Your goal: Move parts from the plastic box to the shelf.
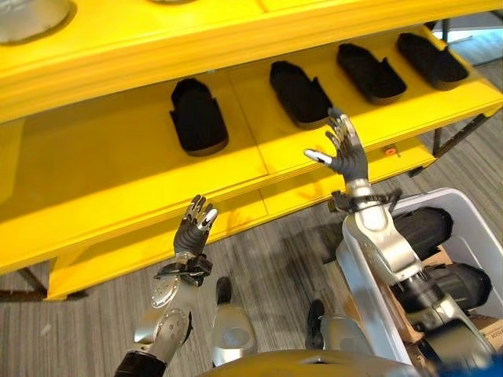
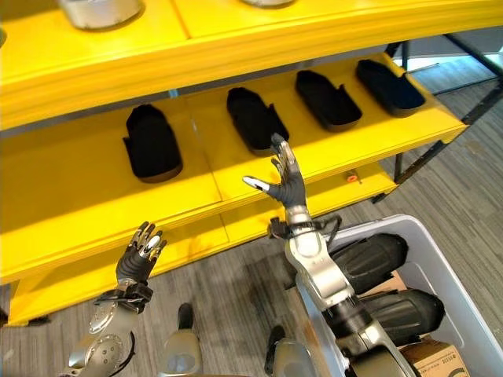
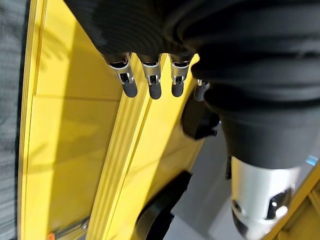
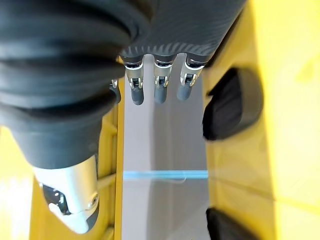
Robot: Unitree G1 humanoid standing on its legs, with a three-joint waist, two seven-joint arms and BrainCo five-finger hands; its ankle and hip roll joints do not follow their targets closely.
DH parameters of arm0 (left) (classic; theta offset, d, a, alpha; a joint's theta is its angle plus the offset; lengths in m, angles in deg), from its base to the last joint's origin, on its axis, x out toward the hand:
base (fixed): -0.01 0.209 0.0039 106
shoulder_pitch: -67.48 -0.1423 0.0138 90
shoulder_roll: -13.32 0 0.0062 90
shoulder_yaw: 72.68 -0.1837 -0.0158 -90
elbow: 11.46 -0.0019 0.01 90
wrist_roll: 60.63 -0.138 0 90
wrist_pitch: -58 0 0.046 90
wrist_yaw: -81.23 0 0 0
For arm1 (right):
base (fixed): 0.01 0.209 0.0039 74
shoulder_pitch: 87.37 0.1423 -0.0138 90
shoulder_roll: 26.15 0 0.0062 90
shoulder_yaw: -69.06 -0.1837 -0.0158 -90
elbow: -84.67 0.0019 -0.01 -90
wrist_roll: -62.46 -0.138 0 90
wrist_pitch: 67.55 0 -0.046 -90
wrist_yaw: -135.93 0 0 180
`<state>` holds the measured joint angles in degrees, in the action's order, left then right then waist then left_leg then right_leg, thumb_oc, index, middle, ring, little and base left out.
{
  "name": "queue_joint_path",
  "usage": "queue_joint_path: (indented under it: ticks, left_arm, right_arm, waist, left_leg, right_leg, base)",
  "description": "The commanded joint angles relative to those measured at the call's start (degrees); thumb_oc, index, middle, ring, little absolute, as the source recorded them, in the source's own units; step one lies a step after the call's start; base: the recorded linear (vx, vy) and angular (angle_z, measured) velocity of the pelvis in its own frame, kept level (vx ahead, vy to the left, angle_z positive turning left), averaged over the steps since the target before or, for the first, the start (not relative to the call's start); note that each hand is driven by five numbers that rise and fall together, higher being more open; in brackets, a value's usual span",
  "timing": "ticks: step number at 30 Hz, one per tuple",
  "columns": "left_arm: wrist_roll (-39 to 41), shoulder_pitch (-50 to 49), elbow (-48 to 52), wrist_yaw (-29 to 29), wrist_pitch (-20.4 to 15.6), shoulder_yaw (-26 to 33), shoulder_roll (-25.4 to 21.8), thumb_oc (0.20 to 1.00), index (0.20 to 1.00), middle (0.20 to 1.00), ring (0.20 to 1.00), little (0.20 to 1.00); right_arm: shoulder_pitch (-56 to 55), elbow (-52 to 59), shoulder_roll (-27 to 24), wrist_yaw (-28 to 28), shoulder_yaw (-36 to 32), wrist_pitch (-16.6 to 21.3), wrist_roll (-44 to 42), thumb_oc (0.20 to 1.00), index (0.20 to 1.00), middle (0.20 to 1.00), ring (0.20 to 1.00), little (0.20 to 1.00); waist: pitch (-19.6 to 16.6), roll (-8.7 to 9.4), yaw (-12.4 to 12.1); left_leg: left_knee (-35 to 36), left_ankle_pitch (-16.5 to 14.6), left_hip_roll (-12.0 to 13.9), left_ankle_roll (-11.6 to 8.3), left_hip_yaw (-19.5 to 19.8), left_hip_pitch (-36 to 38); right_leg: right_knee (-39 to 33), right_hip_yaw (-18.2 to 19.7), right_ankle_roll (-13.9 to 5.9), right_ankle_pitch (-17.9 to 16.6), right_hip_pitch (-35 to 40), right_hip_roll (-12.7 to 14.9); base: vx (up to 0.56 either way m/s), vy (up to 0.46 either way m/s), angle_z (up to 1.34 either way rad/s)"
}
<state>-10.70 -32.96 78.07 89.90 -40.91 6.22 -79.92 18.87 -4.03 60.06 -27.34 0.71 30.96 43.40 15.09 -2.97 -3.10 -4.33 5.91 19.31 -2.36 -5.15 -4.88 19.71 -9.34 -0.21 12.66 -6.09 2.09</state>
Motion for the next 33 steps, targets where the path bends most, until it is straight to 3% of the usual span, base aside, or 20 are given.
queue_joint_path:
  ticks: [1,2,3,4,7,8,9,10,11,16,19,25,26,27,28,29,30,31,32,33]
  left_arm:
    - [-3.5,0.4,0.9,-1.4,-2.1,0.9,-0.7,1.000,1.000,1.000,1.000,1.000]
    - [-3.5,0.4,0.9,-1.4,-2.1,0.9,-0.7,1.000,1.000,1.000,1.000,1.000]
    - [-4.8,0.1,0.4,-2.1,-2.3,1.2,-0.2,1.000,1.000,1.000,1.000,1.000]
    - [-4.8,0.1,0.4,-2.1,-2.3,1.2,-0.2,1.000,1.000,1.000,1.000,1.000]
    - [-5.7,-0.6,0.7,-2.5,-2.4,1.8,-0.1,1.000,1.000,1.000,1.000,1.000]
    - [-6.3,-1.6,1.3,-2.4,-2.5,2.4,0.2,1.000,1.000,1.000,1.000,1.000]
    - [-6.3,-1.6,1.3,-2.4,-2.5,2.4,0.2,1.000,1.000,1.000,1.000,1.000]
    - [-6.8,-2.0,1.6,-2.3,-2.4,2.7,0.5,1.000,1.000,1.000,1.000,1.000]
    - [-6.6,-2.8,1.6,-2.7,-2.7,3.2,0.8,1.000,1.000,1.000,1.000,1.000]
    - [-7.4,-2.1,1.1,-3.1,-2.3,1.7,-0.1,1.000,1.000,1.000,1.000,1.000]
    - [-7.4,-2.4,1.2,-3.3,-2.0,1.4,-0.5,1.000,1.000,1.000,1.000,1.000]
    - [-8.8,-1.6,0.9,-3.0,-1.7,0.6,-2.4,1.000,1.000,1.000,1.000,1.000]
    - [-9.0,-1.4,1.1,-2.7,-1.8,1.0,-2.9,1.000,1.000,1.000,1.000,1.000]
    - [-9.0,-1.5,1.5,-2.4,-2.0,1.8,-3.6,1.000,1.000,1.000,1.000,1.000]
    - [-9.0,-1.5,1.5,-2.4,-2.0,1.8,-3.6,1.000,1.000,1.000,1.000,1.000]
    - [-8.9,-2.3,2.0,-2.5,-2.0,3.1,-4.3,1.000,1.000,1.000,1.000,1.000]
    - [-8.9,-2.3,2.0,-2.5,-2.0,3.1,-4.3,1.000,1.000,1.000,1.000,1.000]
    - [-8.3,-3.3,2.0,-2.7,-1.7,4.0,-4.1,1.000,1.000,1.000,1.000,1.000]
    - [-8.0,-3.9,2.3,-2.5,-1.6,4.2,-3.9,1.000,1.000,1.000,1.000,1.000]
    - [-8.0,-3.9,2.3,-2.5,-1.6,4.2,-3.9,1.000,1.000,1.000,1.000,1.000]
  right_arm:
    - [-1.3,4.8,-0.5,-2.9,-2.0,3.5,-2.5,1.000,1.000,1.000,1.000,1.000]
    - [-1.3,4.8,-0.6,-2.9,-2.0,3.5,-2.5,1.000,1.000,1.000,1.000,1.000]
    - [-4.0,5.3,-1.0,-4.4,-2.7,3.4,-3.6,1.000,1.000,1.000,1.000,1.000]
    - [-4.0,5.4,-1.0,-4.4,-2.7,3.4,-3.6,1.000,1.000,1.000,1.000,1.000]
    - [-6.8,5.1,-0.5,-5.8,-3.4,3.2,-5.1,1.000,1.000,1.000,1.000,1.000]
    - [-7.9,4.4,0.5,-5.9,-3.3,3.0,-5.2,1.000,1.000,1.000,1.000,1.000]
    - [-7.9,4.4,0.5,-5.9,-3.3,3.0,-5.2,1.000,1.000,1.000,1.000,1.000]
    - [-7.4,3.9,1.2,-6.1,-3.2,2.9,-5.4,1.000,1.000,1.000,1.000,1.000]
    - [-6.6,3.8,1.9,-6.3,-2.8,2.7,-5.1,1.000,1.000,1.000,1.000,1.000]
    - [-9.2,5.9,2.3,-6.5,-3.9,2.4,-4.6,1.000,1.000,1.000,1.000,1.000]
    - [-9.9,6.3,2.2,-6.6,-4.2,2.2,-4.8,1.000,1.000,1.000,1.000,1.000]
    - [-9.7,6.8,3.4,-6.8,-3.6,1.5,-4.3,1.000,1.000,1.000,1.000,1.000]
    - [-8.4,6.1,3.9,-6.7,-2.9,1.2,-4.0,1.000,1.000,1.000,1.000,1.000]
    - [-7.0,5.5,4.6,-6.7,-2.1,1.1,-3.7,1.000,1.000,1.000,1.000,1.000]
    - [-7.0,5.5,4.6,-6.7,-2.1,1.1,-3.7,1.000,1.000,1.000,1.000,1.000]
    - [-5.6,4.8,5.2,-6.8,-1.1,0.9,-3.7,1.000,1.000,1.000,1.000,1.000]
    - [-5.6,4.8,5.2,-6.8,-1.1,0.9,-3.7,1.000,1.000,1.000,1.000,1.000]
    - [-4.6,3.8,5.8,-7.1,-0.3,0.7,-4.0,1.000,1.000,1.000,1.000,1.000]
    - [-4.0,3.0,6.4,-7.1,0.2,0.5,-4.3,1.000,1.000,1.000,1.000,1.000]
    - [-4.0,3.0,6.5,-7.1,0.3,0.5,-4.3,1.000,1.000,1.000,1.000,1.000]
  waist:
    - [-1.5,3.41,-1.1]
    - [-1.6,3.35,-1.0]
    - [-1.9,4.38,-0.9]
    - [-2.0,4.34,-0.8]
    - [-3.3,4.26,-0.1]
    - [-3.8,3.87,-0.5]
    - [-3.9,3.88,-0.5]
    - [-4.2,3.59,-1.0]
    - [-5.3,3.03,-0.7]
    - [-7.9,3.47,1.3]
    - [-7.9,3.28,1.7]
    - [-6.3,2.65,3.4]
    - [-5.7,2.53,2.8]
    - [-5.4,2.22,1.6]
    - [-5.4,2.23,1.6]
    - [-5.3,1.34,0.3]
    - [-5.3,1.35,0.4]
    - [-5.4,0.58,-0.9]
    - [-5.7,0.41,-1.9]
    - [-5.5,0.45,-1.9]
  left_leg:
    - [-1.7,11.1,-4.8,-3.13,9.7,-6.5]
    - [-1.7,11.1,-4.8,-3.13,9.8,-6.7]
    - [-6.5,3.1,-14.9,-1.18,12.5,-7.0]
    - [-6.6,3.2,-14.9,-1.17,12.6,-7.3]
    - [-8.9,-3.9,-22.9,1.35,13.3,-6.0]
    - [-10.0,-6.5,-27.6,2.38,15.8,-4.4]
    - [-9.9,-6.3,-27.6,2.37,15.8,-4.5]
    - [-9.6,-7.7,-29.9,3.06,18.0,-3.4]
    - [-5.7,-8.1,-29.6,4.58,18.6,-0.7]
    - [0.5,-7.1,-28.0,5.12,15.7,2.2]
    - [2.0,-7.3,-28.0,5.89,14.9,3.3]
    - [3.6,-7.6,-26.2,7.25,8.4,3.6]
    - [4.0,-7.7,-25.3,7.20,6.8,3.4]
    - [4.3,-7.4,-24.1,6.84,4.7,2.7]
    - [4.2,-7.4,-24.1,6.84,4.7,2.7]
    - [4.7,-7.4,-22.2,6.35,2.1,2.3]
    - [4.7,-7.3,-22.2,6.35,2.1,2.3]
    - [5.7,-7.8,-20.4,6.30,-1.0,3.2]
    - [6.7,-8.7,-19.7,5.85,-2.6,4.5]
    - [6.8,-8.7,-19.8,5.88,-2.7,4.8]
  right_leg:
    - [-13.2,-0.8,0.31,-1.8,8.2,-1.9]
    - [-13.3,-0.9,0.32,-1.9,8.0,-1.9]
    - [-15.4,0.8,-0.26,-4.0,8.7,-1.5]
    - [-15.5,0.7,-0.27,-4.1,8.5,-1.5]
    - [-16.5,2.4,-0.83,-5.6,8.0,-1.7]
    - [-17.4,4.6,-1.39,-6.7,7.9,-2.6]
    - [-17.5,4.5,-1.40,-6.8,7.7,-2.6]
    - [-18.0,6.3,-1.73,-7.4,7.4,-3.3]
    - [-18.9,8.5,-1.97,-8.6,6.8,-4.7]
    - [-21.3,8.9,-2.75,-9.8,7.6,-4.3]
    - [-20.5,10.4,-3.08,-10.0,7.6,-4.3]
    - [-15.4,15.2,-5.36,-11.3,2.3,-4.6]
    - [-14.5,13.4,-6.00,-11.4,1.0,-4.0]
    - [-13.3,7.9,-6.62,-11.1,-0.7,-2.1]
    - [-13.3,7.9,-6.62,-11.1,-0.7,-2.1]
    - [-11.6,-2.9,-6.25,-9.1,-0.6,2.4]
    - [-11.6,-2.9,-6.26,-9.1,-0.6,2.4]
    - [-9.2,-9.9,-5.64,-8.0,1.1,7.1]
    - [-8.8,-12.4,-6.48,-7.7,2.5,10.0]
    - [-8.7,-12.3,-6.56,-7.6,2.6,10.1]
  base:
    - [0.00,-0.107,-0.32]
    - [-0.03,-0.112,-0.35]
    - [-0.01,-0.073,-0.17]
    - [-0.02,-0.083,-0.02]
    - [0.02,0.028,-0.45]
    - [0.03,0.051,-0.35]
    - [0.02,0.070,-0.34]
    - [0.02,0.079,-0.78]
    - [0.06,0.164,-1.39]
    - [0.05,0.096,-0.67]
    - [0.01,0.115,-0.27]
    - [-0.07,0.144,-0.64]
    - [-0.14,0.037,-1.05]
    - [-0.10,0.014,-1.08]
    - [-0.10,0.009,-1.65]
    - [-0.05,0.011,-1.40]
    - [-0.05,0.039,-1.61]
    - [0.05,0.028,-1.09]
    - [0.05,0.032,-1.34]
    - [0.07,-0.012,-1.19]
